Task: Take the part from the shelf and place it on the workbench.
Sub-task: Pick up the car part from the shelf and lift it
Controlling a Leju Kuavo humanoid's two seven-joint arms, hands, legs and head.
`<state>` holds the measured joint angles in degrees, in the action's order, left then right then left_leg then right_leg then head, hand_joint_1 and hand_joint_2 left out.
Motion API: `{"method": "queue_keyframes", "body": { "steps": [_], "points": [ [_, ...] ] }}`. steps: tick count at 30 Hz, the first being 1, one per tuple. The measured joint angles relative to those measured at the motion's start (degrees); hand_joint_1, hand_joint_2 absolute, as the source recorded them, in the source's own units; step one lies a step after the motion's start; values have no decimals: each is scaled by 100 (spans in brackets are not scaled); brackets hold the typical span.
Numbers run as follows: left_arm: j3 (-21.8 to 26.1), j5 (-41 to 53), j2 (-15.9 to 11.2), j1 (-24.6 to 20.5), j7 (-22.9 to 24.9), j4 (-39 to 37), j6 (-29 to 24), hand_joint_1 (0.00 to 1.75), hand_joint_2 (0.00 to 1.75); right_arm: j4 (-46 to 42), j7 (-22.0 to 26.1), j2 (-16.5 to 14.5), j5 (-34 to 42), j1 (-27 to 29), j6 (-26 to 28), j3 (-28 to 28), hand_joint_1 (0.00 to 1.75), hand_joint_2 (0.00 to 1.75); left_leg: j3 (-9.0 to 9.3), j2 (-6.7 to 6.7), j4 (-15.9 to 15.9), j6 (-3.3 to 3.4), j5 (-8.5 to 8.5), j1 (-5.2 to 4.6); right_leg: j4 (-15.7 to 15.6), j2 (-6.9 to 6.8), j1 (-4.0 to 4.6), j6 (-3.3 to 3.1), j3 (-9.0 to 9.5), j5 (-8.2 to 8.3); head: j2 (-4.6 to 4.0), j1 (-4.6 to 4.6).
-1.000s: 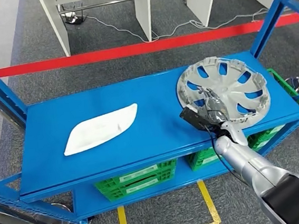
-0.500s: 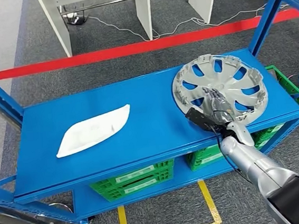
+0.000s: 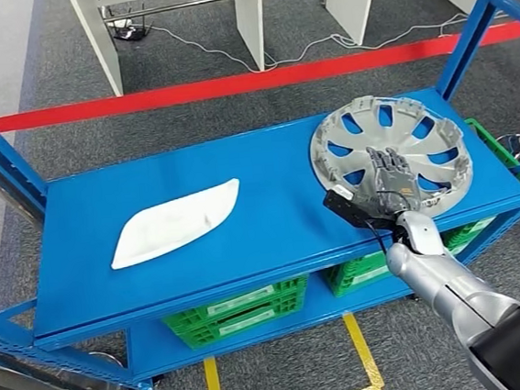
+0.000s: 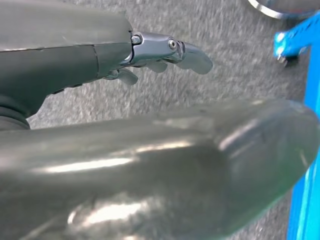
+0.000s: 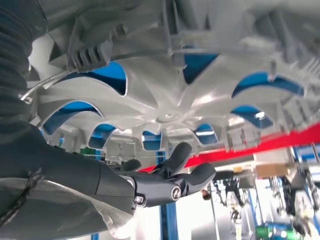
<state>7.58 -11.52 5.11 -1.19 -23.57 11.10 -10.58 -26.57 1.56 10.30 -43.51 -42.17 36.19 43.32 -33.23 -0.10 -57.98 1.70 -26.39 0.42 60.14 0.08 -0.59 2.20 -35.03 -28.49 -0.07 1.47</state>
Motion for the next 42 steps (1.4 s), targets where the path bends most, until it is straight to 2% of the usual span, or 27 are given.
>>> {"method": "queue_keyframes", "body": {
  "steps": [3, 4, 5, 6, 8, 10, 13, 15, 16, 18, 19, 20, 21, 23, 24, 26, 28, 30, 31, 33, 34, 35, 36, 37, 39, 40, 42],
  "points": [
    [3, 1, -2, -18, 6, -1, 8, 0, 0, 5, -169, 62, -117, -8, -303, 40, 127, 175, 0, 2, 8, 39, 10, 4, 1069, -2, -7, 48, -499, -502, 0, 18],
    [3, 2, -1, -17, 10, -1, 12, 0, 0, 7, -206, 75, -149, -9, -397, 60, 170, 175, 3, 2, 6, 40, 8, 3, 1321, -2, -8, 58, -620, -564, 0, 16],
    [3, 2, 0, -19, 14, -1, 16, 0, 0, 9, -231, 85, -173, -17, -507, 80, 175, 175, 9, 2, 5, 40, 7, 3, 1363, -3, -8, 62, -642, -515, 0, 18],
    [2, 3, 1, -23, 15, -1, 18, 0, 0, 9, -246, 97, -188, -36, -652, 98, 175, 175, 19, 2, 3, 37, 5, 4, 1172, -5, -9, 57, -549, -362, 0, 18],
    [2, 3, 3, -37, 16, 0, 21, 0, 0, 10, -238, 123, -197, -105, -987, 132, 175, 175, 42, 1, -3, 16, -9, -2, 381, -6, -5, 28, -147, 14, -1, 18],
    [2, 2, 4, -48, 15, 0, 22, 0, 0, 9, -198, 141, -193, -167, -1269, 167, 175, 175, 40, -1, -19, -33, -22, -19, -186, 1, 8, -13, 162, 158, -1, 13],
    [2, 1, 3, -52, 11, -1, 11, 0, 0, 10, -123, 143, -182, -217, -1550, 224, 175, 175, 27, -6, -25, -125, -10, -17, -287, 0, 18, -94, 227, 166, -1, 9],
    [2, -2, -1, -55, 3, 0, 0, 0, 0, 11, -76, 142, -168, -274, -1708, 252, 175, 175, -46, -6, -210, -184, -156, -8, -315, -17, -6, -159, 238, 194, -1, -10],
    [2, -4, -2, -56, -2, 1, -4, 0, 0, 15, -56, 141, -159, -297, -1779, 264, 175, 175, -155, -6, -472, -214, -323, 0, -326, -29, -18, -184, 240, 204, -1, -19],
    [2, -11, -1, -52, -7, 1, -6, 0, 0, 32, -21, 141, -144, -321, -1898, 286, 175, 175, -482, -4, -1239, -257, -701, 15, -326, -43, -17, -204, 227, 207, -1, -34],
    [3, -15, -1, -48, -9, 1, -9, 0, 0, 45, -6, 141, -140, -331, -1945, 298, 175, 175, -606, -4, -1541, -270, -802, 22, -325, -46, -17, -206, 222, 210, 0, -32],
    [3, -20, -2, -47, -10, 1, -13, 0, 0, 59, 6, 141, -137, -343, -1986, 308, 175, 175, -645, -4, -1657, -276, -794, 26, -324, -45, -17, -206, 221, 212, 0, -34],
    [3, -25, -7, -47, -10, 1, -16, 0, 0, 72, 13, 141, -134, -354, -2014, 317, 175, 175, -575, -4, -1538, -277, -672, 31, -321, -43, -19, -203, 224, 214, 0, -33],
    [4, -31, -15, -51, -11, 1, -20, 0, 0, 90, 22, 141, -125, -372, -2047, 327, 175, 175, -217, -5, -814, -266, -287, 41, -310, -39, -22, -182, 232, 210, 0, -33],
    [4, -32, -17, -53, -12, 1, -20, 0, 0, 98, 26, 142, -123, -381, -2053, 329, 175, 175, -45, -7, -441, -253, -158, 38, -295, -34, -14, -159, 222, 208, 0, -33],
    [4, -32, -16, -60, -13, 1, -20, 0, 0, 114, 22, 143, -117, -395, -2057, 330, 175, 175, 98, -9, -84, -207, -99, 25, -282, -26, 3, -94, 185, 222, 0, -31],
    [4, -32, -14, -59, -14, 1, -20, 0, 0, 133, 12, 144, -111, -399, -2056, 330, 175, 175, 87, -4, -50, -138, -94, 14, -297, -19, 0, -28, 162, 244, 0, -25],
    [5, -34, -16, -63, -16, 1, -21, 0, 0, 152, 8, 152, -109, -398, -2058, 333, 175, 175, 90, 11, -9, -55, -58, 25, -157, -15, -12, 23, 68, 129, 0, -5],
    [6, -36, -17, -70, -16, 1, -22, 0, 0, 161, 8, 157, -110, -395, -2059, 335, 175, 175, 87, 20, 10, -20, -42, 34, 80, -14, -15, 41, -56, -12, 0, 7],
    [8, -40, -14, -78, -18, 1, -24, 0, 0, 177, 10, 162, -110, -375, -2061, 343, 175, 175, 68, 30, 11, 15, -31, 29, 863, -14, -16, 62, -431, -371, 0, 25],
    [8, -40, -12, -78, -18, 1, -24, 0, 0, 185, 12, 162, -110, -364, -2062, 346, 175, 175, 64, 32, 10, 20, -30, 26, 1215, -14, -15, 69, -601, -484, 0, 25],
    [8, -41, -10, -76, -19, 1, -24, 0, 0, 193, 14, 162, -110, -357, -2064, 351, 175, 175, 64, 31, 9, 25, -29, 24, 1397, -14, -15, 71, -691, -499, 0, 25],
    [8, -41, -11, -76, -19, 1, -23, 0, 0, 199, 18, 163, -110, -357, -2065, 354, 175, 175, 71, 29, 8, 25, -31, 24, 1330, -14, -16, 68, -664, -395, 0, 27],
    [8, -41, -10, -76, -19, 1, -23, 0, 0, 203, 24, 163, -109, -363, -2065, 357, 175, 175, 83, 27, 7, 18, -36, 26, 1026, -16, -17, 59, -520, -202, 0, 27],
    [9, -41, -6, -84, -18, 1, -22, 0, 0, 204, 40, 163, -108, -386, -2065, 365, 175, 175, 97, 24, -8, -16, -58, 16, 176, -17, -17, 33, -87, 140, -1, 26],
    [9, -41, -4, -90, -17, 1, -22, 0, 0, 204, 48, 162, -108, -398, -2065, 371, 175, 175, 95, 22, -15, -44, -66, 6, -117, -17, -12, 15, 73, 214, -1, 21],
    [9, -41, -3, -99, -17, 1, -22, 0, 0, 204, 57, 161, -108, -412, -2065, 385, 175, 175, 87, 14, -15, -108, -58, -5, -284, -15, 11, -29, 183, 203, -1, 17]
  ]
}}
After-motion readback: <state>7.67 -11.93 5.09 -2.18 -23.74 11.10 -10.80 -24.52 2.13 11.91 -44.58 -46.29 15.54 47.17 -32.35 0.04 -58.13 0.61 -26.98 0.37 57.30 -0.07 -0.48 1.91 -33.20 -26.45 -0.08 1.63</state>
